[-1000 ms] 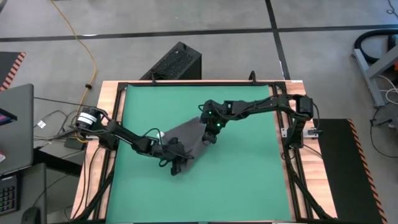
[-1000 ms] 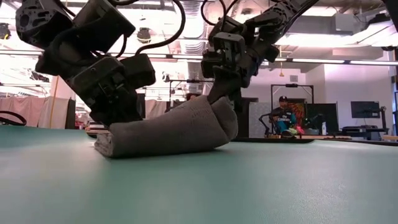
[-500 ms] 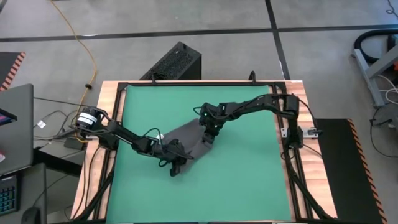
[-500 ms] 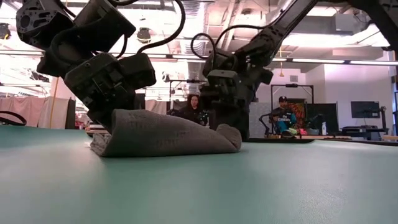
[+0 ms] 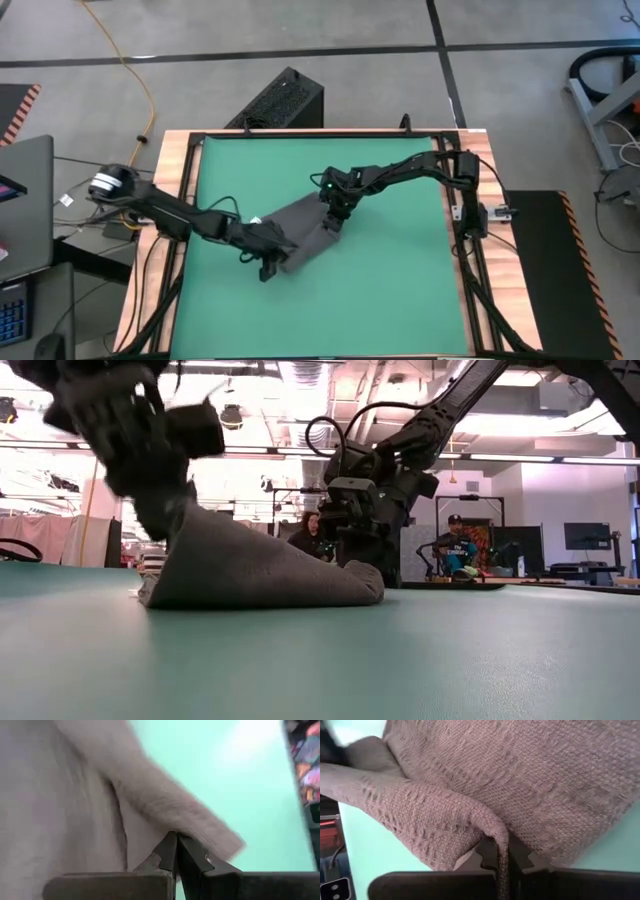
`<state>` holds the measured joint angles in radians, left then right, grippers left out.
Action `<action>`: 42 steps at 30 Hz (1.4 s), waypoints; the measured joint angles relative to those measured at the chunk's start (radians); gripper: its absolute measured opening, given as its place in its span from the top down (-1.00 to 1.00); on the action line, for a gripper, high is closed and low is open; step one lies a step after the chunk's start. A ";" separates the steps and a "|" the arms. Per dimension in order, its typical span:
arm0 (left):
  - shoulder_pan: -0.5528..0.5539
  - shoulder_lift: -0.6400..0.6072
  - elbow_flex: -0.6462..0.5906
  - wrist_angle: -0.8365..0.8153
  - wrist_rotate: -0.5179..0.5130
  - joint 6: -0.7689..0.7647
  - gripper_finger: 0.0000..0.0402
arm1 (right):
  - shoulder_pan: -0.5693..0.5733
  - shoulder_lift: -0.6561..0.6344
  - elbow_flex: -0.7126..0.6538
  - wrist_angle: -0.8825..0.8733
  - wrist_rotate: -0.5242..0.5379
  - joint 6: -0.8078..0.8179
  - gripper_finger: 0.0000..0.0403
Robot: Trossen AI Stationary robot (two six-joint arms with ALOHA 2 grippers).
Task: Roll towel
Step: Roll the microfiber towel
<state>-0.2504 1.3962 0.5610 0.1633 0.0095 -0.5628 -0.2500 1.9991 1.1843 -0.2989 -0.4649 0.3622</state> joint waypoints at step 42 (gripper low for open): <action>-0.061 0.181 0.125 -0.244 -0.384 -0.010 1.00 | 0.018 0.003 -0.002 0.071 0.087 -0.030 0.90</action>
<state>-0.3115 1.5776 0.6860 -0.0806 -0.3748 -0.5731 -0.2325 2.0022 1.1819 -0.2276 -0.3782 0.3321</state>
